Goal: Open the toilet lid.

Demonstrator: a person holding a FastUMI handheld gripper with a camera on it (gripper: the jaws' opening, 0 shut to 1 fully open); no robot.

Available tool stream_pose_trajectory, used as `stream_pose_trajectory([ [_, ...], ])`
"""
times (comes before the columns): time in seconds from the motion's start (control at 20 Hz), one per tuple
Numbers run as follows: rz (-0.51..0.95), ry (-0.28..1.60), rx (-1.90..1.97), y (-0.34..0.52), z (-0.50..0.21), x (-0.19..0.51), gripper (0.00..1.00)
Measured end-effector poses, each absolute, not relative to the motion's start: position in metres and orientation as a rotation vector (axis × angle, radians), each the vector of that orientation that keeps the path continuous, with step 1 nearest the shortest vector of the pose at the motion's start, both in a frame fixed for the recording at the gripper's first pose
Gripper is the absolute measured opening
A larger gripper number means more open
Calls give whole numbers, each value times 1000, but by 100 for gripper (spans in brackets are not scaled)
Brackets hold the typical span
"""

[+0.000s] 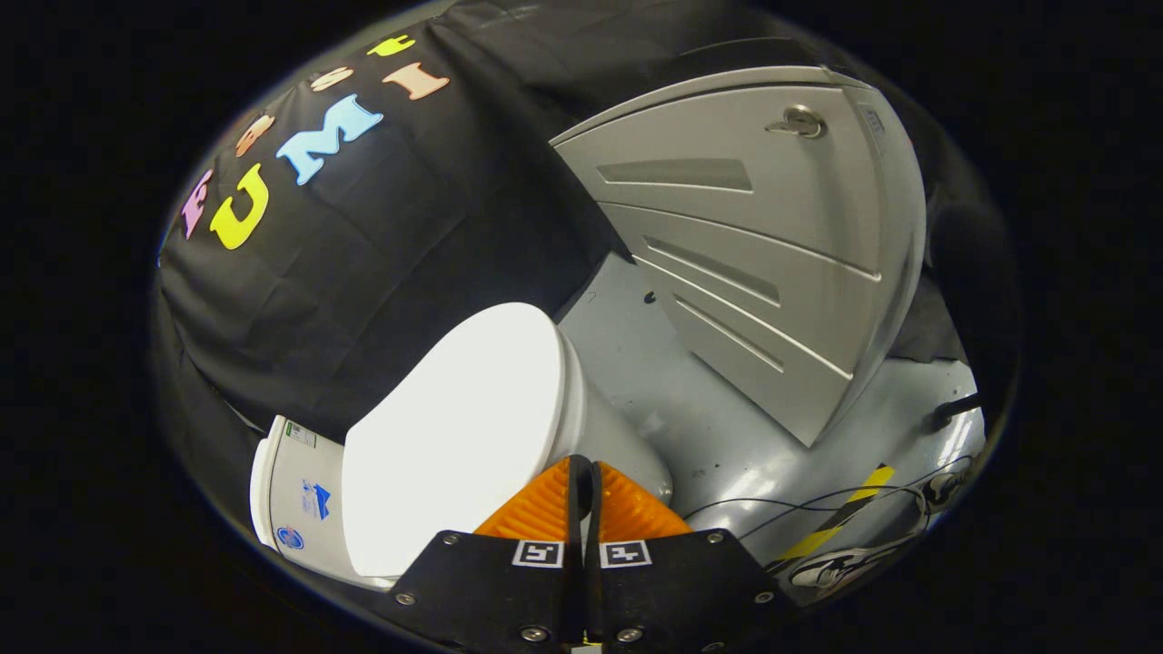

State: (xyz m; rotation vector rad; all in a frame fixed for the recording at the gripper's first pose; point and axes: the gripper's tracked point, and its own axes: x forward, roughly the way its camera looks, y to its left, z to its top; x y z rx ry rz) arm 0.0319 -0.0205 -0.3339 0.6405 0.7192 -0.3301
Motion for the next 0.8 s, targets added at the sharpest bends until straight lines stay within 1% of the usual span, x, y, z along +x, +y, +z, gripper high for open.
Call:
stream_pose_trajectory([
  [0.8, -298, 700, 423, -10, -273, 39, 0],
])
